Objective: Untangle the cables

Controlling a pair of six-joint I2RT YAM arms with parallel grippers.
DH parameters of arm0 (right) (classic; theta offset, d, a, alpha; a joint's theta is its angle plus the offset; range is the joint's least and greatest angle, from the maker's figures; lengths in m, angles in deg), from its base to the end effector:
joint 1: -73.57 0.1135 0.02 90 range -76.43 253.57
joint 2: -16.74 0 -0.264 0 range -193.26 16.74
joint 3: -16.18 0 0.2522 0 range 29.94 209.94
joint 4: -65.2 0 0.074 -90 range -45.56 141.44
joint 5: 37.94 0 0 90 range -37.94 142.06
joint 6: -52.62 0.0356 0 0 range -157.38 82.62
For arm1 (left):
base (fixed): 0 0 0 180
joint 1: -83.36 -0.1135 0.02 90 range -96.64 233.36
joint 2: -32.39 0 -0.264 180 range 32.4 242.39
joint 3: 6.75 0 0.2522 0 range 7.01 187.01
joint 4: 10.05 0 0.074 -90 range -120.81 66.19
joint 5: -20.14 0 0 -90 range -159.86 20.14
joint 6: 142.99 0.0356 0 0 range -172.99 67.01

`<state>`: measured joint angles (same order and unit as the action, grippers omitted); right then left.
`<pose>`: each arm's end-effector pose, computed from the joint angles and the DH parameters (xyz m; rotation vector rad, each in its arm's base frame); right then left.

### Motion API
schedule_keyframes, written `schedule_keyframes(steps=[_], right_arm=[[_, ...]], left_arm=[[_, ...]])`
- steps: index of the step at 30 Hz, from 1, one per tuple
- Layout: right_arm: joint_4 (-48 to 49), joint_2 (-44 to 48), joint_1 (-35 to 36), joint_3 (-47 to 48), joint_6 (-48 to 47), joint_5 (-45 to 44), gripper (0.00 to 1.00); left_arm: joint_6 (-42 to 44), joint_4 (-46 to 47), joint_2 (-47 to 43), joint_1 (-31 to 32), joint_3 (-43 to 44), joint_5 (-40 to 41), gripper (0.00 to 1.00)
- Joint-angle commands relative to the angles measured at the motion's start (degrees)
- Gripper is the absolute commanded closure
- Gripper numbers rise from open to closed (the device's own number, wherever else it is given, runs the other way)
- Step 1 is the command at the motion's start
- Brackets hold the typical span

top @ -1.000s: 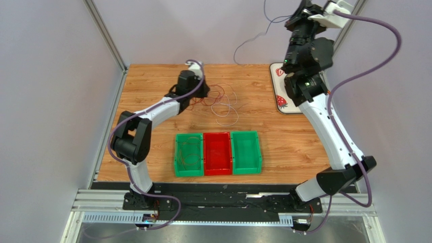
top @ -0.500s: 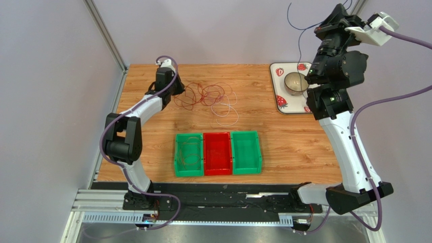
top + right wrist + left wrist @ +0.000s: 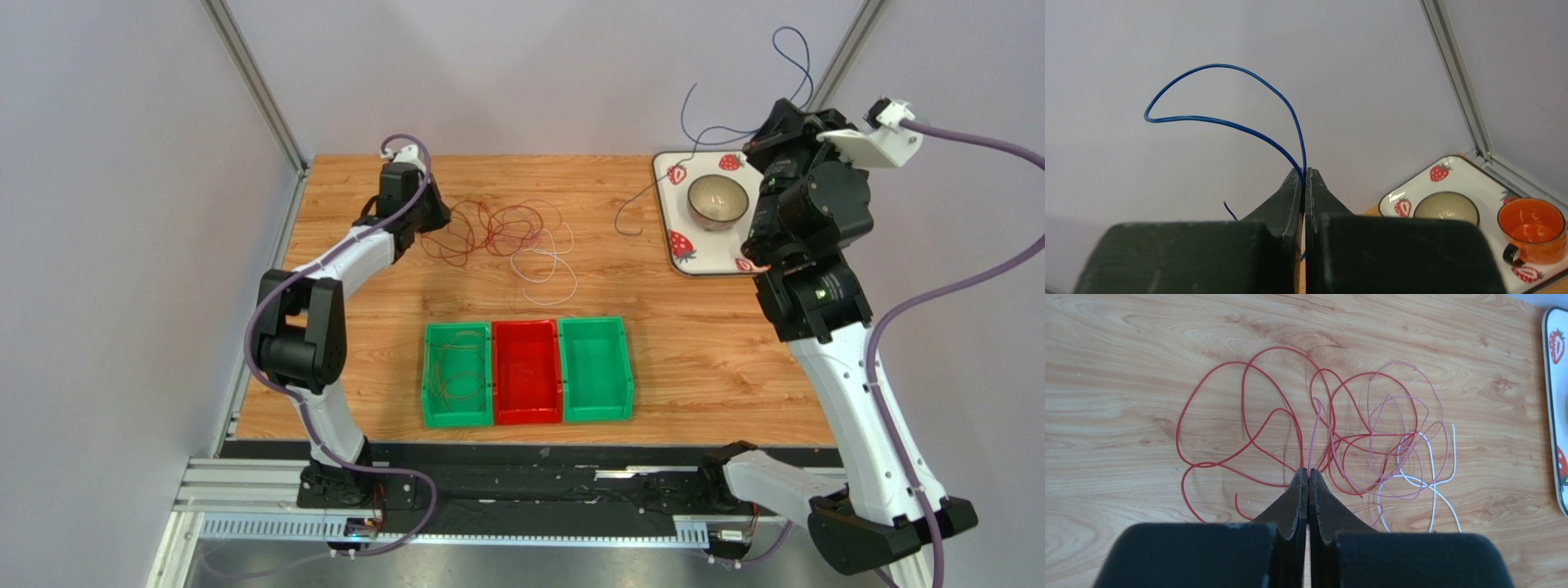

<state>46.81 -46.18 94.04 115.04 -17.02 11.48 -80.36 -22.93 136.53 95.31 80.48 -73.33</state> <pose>0.1958 0.0484 0.5271 0.6032 1.1981 0.1553 0.4113 -0.0892 0.2417 -0.2481 2.1111 -0.4752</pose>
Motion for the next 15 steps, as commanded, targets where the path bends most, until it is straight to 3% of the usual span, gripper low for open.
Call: schedule_keyframes(steps=[1, 15], right_arm=[[-9.3, 2.9, 0.2, -3.3, 10.0, 4.4, 1.00], [-21.3, 6.8, 0.9, -9.1, 16.5, 11.7, 1.00]], left_arm=[[-1.0, -0.4, 0.3, 0.3, 2.1, -1.2, 1.00], [-0.6, -0.7, 0.4, 0.9, 2.4, -0.8, 1.00]])
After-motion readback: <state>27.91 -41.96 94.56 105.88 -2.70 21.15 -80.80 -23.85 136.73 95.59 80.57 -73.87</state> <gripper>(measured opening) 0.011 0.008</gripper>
